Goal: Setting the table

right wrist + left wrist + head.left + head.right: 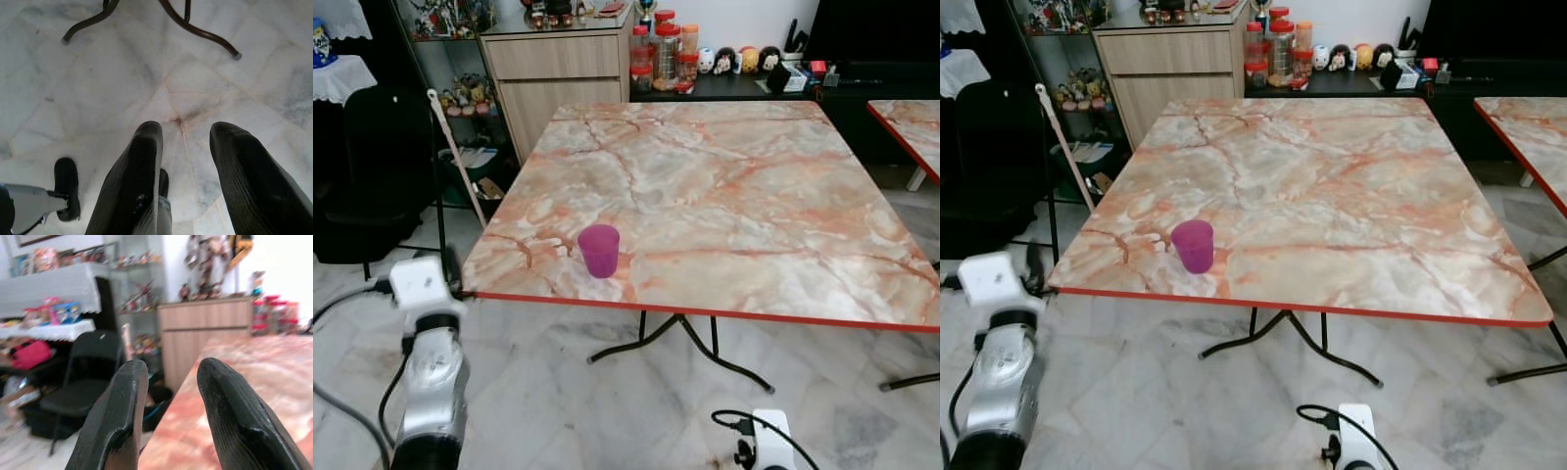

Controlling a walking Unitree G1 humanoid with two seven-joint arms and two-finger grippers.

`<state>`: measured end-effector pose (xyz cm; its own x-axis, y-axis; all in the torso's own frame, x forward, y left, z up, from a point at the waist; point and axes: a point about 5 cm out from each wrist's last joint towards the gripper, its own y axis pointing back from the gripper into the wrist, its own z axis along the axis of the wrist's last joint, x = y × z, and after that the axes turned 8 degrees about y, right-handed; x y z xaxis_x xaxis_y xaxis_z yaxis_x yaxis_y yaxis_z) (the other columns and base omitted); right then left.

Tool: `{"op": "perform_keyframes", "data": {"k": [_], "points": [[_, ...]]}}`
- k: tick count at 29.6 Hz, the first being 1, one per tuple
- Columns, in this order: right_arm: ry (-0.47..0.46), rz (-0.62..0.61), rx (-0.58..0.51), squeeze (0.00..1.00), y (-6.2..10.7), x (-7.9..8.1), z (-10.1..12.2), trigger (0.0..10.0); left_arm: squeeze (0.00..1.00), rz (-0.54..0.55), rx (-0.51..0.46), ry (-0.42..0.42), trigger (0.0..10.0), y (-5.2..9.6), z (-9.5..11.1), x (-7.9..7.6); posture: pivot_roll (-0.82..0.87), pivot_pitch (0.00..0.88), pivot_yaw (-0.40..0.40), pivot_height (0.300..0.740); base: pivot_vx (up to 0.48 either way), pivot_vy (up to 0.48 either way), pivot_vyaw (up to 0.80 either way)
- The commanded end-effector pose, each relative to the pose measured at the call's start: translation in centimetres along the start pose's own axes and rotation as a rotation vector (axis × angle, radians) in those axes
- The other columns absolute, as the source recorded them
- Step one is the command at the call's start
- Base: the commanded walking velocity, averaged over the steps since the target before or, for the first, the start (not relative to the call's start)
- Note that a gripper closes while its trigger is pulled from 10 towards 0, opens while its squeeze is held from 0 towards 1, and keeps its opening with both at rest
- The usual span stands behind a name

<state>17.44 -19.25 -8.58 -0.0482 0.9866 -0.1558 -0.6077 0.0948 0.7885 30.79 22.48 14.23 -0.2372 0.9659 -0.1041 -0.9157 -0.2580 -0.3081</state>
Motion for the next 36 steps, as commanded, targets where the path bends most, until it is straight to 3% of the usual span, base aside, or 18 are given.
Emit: {"op": "perform_keyframes", "data": {"k": [1,3,22,29,31,32,33,36], "points": [[-0.006,0.002,0.015,0.0,0.0,0.2,-0.3,10.0,0.0,-0.067,0.005,0.013,10.0,-0.3,0.2,-1.8,0.06,0.0,0.061,0.74,0.345,0.0,0.0],[-0.011,-0.002,0.026,0.0,0.1,0.3,-0.7,10.0,0.0,-0.11,0.003,0.03,10.0,-0.3,0.5,-3.1,0.07,0.0,0.059,0.74,0.351,0.0,0.0],[-0.016,-0.014,0.023,0.0,0.0,0.5,-0.3,10.0,0.0,-0.177,0.044,0.068,10.0,-0.1,1.6,-4.3,0.08,0.025,0.066,0.74,0.375,0.0,0.0],[-0.014,-0.02,0.027,0.0,0.1,0.3,-0.4,10.0,0.0,-0.227,0.205,0.123,10.0,0.7,1.0,-3.8,0.09,0.039,0.074,0.74,0.0,0.0,0.0],[-0.016,-0.02,0.026,0.0,0.1,0.3,-0.4,10.0,0.0,-0.224,0.233,0.169,10.0,1.0,1.1,-3.6,0.08,0.041,0.086,0.74,0.0,0.0,0.0],[-0.021,-0.02,0.03,0.0,0.1,0.4,-0.6,10.0,0.0,-0.261,0.292,0.274,10.0,1.9,1.6,-3.7,0.09,0.045,0.092,0.74,0.0,0.0,0.0],[-0.022,-0.019,0.033,0.0,0.2,0.5,-0.8,10.0,0.0,-0.299,0.315,0.309,10.0,2.4,2.0,-3.8,0.09,0.04,0.094,0.74,0.0,0.0,0.0],[-0.021,-0.014,0.039,0.0,0.2,0.7,-1.0,10.0,0.0,-0.346,0.341,0.28,10.0,2.4,2.4,-3.9,0.11,0.036,0.1,0.74,0.0,0.0,0.0]]}}
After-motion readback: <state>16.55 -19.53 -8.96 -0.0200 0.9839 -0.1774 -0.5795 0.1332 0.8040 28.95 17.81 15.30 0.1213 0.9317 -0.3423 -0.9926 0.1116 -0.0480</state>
